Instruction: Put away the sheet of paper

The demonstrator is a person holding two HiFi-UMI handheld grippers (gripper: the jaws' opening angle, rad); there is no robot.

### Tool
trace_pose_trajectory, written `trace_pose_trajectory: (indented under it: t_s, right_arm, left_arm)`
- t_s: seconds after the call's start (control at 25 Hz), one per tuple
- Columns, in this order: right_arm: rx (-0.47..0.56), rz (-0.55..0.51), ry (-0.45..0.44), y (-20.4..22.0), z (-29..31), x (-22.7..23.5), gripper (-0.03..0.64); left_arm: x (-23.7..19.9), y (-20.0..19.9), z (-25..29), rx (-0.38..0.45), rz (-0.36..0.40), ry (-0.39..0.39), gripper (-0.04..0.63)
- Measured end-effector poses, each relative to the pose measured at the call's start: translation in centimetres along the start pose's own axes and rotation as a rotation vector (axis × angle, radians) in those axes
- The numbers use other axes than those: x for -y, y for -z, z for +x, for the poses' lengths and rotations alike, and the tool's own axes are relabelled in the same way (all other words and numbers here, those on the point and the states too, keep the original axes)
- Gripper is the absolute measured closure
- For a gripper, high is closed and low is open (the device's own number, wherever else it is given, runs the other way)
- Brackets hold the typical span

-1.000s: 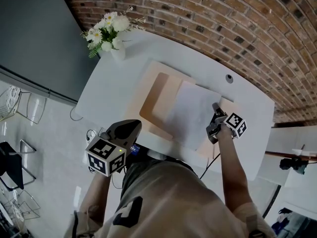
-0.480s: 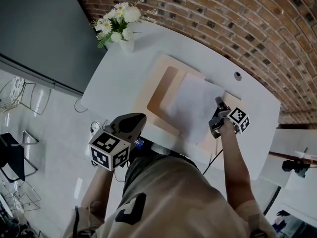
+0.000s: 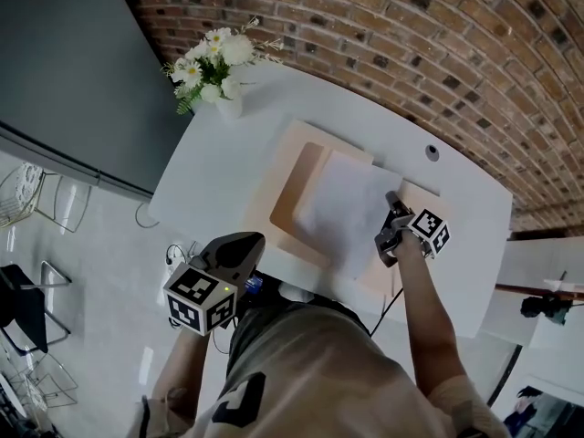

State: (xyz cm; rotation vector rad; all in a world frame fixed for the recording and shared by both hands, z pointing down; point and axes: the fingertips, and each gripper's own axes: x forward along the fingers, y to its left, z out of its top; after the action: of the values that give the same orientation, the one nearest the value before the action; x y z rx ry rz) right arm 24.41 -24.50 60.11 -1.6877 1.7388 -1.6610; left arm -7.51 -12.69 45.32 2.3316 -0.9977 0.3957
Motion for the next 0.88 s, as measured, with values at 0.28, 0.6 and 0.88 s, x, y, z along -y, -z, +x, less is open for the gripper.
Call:
trace_pose_trajectory:
  t_s: [0.28, 0.6, 0.88]
  right_arm:
    - [-0.001, 0.011, -0.002, 0.7, 0.6, -0.5, 0.594]
    - [-0.005, 0.013, -0.001, 1.3, 1.2, -0.9, 0.594]
    - [-0.008, 0.023, -0.010, 1.6, 2.0, -1.5, 0.594]
  left_arm:
    - [-0.6, 0.2, -0.3, -0.005, 0.001, 0.006, 0.577]
    - [-0.8, -0.1, -0.3, -0.007, 0.006, 0.021, 0.577]
    - [-1.1, -0.1, -0.3, -0.010, 0.003, 0.024, 0.577]
